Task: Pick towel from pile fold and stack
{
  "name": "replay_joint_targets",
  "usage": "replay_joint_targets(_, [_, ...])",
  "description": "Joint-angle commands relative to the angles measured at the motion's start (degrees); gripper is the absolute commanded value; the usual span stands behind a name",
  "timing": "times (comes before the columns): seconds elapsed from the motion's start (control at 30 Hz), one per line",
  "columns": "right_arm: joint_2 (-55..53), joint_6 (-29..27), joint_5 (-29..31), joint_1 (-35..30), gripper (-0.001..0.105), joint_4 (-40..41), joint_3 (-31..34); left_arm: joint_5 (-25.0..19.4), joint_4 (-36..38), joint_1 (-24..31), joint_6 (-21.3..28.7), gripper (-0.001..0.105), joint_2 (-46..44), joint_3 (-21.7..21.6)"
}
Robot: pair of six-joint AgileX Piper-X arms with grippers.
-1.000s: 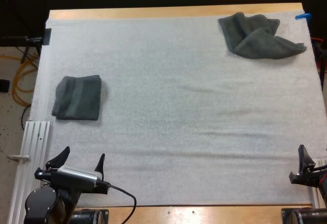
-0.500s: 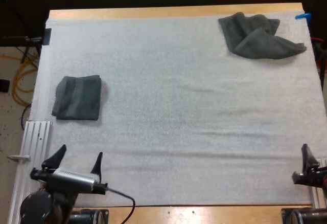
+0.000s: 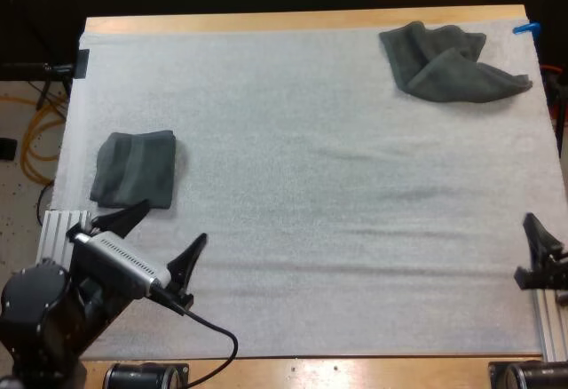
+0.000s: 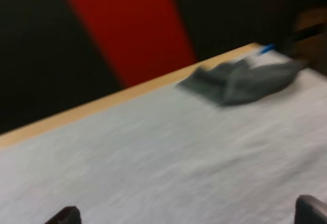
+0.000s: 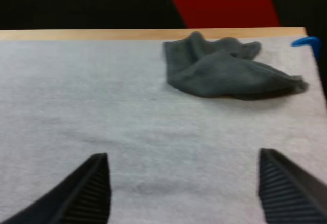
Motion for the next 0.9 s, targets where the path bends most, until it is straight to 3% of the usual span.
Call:
replay_joint_targets(0.0, [1.53,-0.78,-2.00,-0.14,0.068,-1.20,-1.16,1.87,-1.28,-1.75,-0.54,0.078,0.90,-1.17])
replay_joint_targets(0.23, [11.88,-1.99,-4.74,-0.14,0.069,-7.86,-5.01,4.68,-1.43,-9.73,-0.54,0.078,7.64,-3.88])
replay_joint_targets(0.47, [25.81,-1.99,-4.33,-0.14,0.069,-11.48,-10.53,4.68,-1.97,-11.04,-0.54,0.078,10.56,-3.88])
replay_joint_targets(0.63, [40.01,-1.99,2.43,-0.14,0.069,-12.27,-16.98,4.68,-2.38,-11.04,-0.54,0.078,10.80,-3.88])
replay_joint_targets(0.87, [56.45,0.39,6.91,-0.14,0.069,-12.27,-26.25,4.68,-2.35,-11.04,-0.54,0.078,10.80,-3.88])
